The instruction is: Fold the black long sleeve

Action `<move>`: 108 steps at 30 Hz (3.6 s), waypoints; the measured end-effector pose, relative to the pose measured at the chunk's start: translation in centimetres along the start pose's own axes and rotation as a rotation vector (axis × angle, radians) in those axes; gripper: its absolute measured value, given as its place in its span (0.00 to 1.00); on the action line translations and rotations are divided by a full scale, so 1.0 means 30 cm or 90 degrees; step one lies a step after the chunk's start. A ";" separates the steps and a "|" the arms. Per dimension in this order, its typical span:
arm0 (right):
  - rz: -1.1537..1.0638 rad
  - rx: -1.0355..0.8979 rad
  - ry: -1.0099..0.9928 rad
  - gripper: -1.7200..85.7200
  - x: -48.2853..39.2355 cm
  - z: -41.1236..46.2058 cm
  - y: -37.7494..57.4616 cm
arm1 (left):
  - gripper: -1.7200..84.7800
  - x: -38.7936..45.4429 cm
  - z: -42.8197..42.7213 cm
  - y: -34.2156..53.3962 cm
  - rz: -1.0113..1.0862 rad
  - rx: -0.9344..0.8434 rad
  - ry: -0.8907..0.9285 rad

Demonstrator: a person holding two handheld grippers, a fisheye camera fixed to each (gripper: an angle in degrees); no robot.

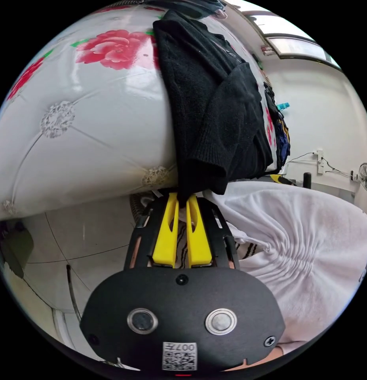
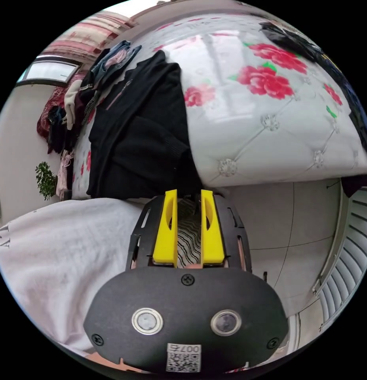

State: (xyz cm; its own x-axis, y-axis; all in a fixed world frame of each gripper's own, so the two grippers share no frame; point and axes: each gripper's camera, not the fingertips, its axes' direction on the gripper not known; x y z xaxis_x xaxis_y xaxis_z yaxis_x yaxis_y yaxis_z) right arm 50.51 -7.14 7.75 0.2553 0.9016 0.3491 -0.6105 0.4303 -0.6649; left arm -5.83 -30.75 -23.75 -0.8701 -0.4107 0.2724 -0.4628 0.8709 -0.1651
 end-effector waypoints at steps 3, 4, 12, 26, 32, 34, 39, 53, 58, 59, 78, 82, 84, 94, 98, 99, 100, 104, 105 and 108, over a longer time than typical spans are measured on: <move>-0.003 -0.025 -0.043 0.12 0.064 0.095 -0.005 | 0.03 0.030 -0.041 0.012 -0.004 -0.009 -0.018; -0.007 -0.031 -0.054 0.12 0.081 0.131 -0.010 | 0.03 0.044 -0.057 0.014 -0.005 -0.012 -0.027; -0.148 -0.115 -0.077 0.07 0.095 0.258 -0.025 | 0.03 0.122 -0.173 0.039 -0.004 -0.011 -0.059; -0.196 0.047 -0.501 0.03 0.218 -0.186 -0.101 | 0.03 0.062 -0.534 -0.041 -0.005 0.105 0.329; -0.120 0.187 -0.362 0.09 0.078 -0.290 -0.421 | 0.11 -0.002 -0.679 -0.256 -0.187 0.419 0.438; -0.094 0.205 -0.310 0.11 0.024 -0.276 -0.484 | 0.13 -0.006 -0.689 -0.288 -0.244 0.543 0.498; -0.099 0.172 -0.238 0.11 -0.073 -0.172 -0.486 | 0.14 0.078 -0.664 -0.359 -0.164 0.373 0.271; 0.037 0.090 -0.094 0.09 -0.022 0.087 -0.348 | 0.12 0.266 -0.471 -0.499 -0.017 0.123 0.000; -0.029 0.061 -0.026 0.06 -0.102 0.075 -0.406 | 0.04 0.319 -0.511 -0.470 -0.042 0.157 0.019; -0.063 0.071 -0.031 0.05 -0.126 0.045 -0.405 | 0.03 0.323 -0.521 -0.450 -0.044 0.173 0.030; -0.064 0.021 -0.151 0.11 0.096 0.034 -0.265 | 0.16 0.387 -0.506 -0.235 -0.067 0.157 0.004; -0.075 -0.026 -0.170 0.08 0.079 0.141 -0.295 | 0.13 0.397 -0.456 -0.296 -0.087 0.137 -0.012; -0.083 -0.044 -0.164 0.06 0.068 0.159 -0.325 | 0.10 0.382 -0.454 -0.322 -0.097 0.126 0.002; -0.076 -0.124 -0.315 0.02 0.168 -0.055 -0.281 | 0.07 0.384 -0.627 -0.247 -0.090 0.129 0.276; -0.012 -0.081 -0.466 0.02 0.195 -0.192 -0.383 | 0.05 0.381 -0.706 -0.302 -0.114 0.164 0.377; -0.008 -0.075 -0.484 0.02 0.192 -0.209 -0.413 | 0.05 0.381 -0.736 -0.353 -0.107 0.178 0.393; -0.001 -0.064 -0.513 0.02 0.180 -0.239 -0.481 | 0.05 0.384 -0.765 -0.421 -0.089 0.194 0.402; -0.011 -0.009 -0.532 0.02 0.110 -0.289 -0.803 | 0.06 0.359 -0.808 -0.683 -0.093 0.242 0.391; -0.012 0.006 -0.517 0.02 0.101 -0.287 -0.853 | 0.07 0.337 -0.798 -0.775 -0.120 0.265 0.370; 0.004 0.074 -0.426 0.04 0.078 -0.224 -1.056 | 0.10 0.259 -0.724 -0.928 -0.234 0.353 0.326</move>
State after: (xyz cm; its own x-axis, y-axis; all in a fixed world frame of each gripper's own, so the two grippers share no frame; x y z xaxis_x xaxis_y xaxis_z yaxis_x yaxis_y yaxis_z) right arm 75.47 -18.36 25.19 -0.2444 0.6667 0.7041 -0.6964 0.3846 -0.6059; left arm 3.98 -52.33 3.55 -0.5247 -0.3525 0.7749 -0.8346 0.3922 -0.3867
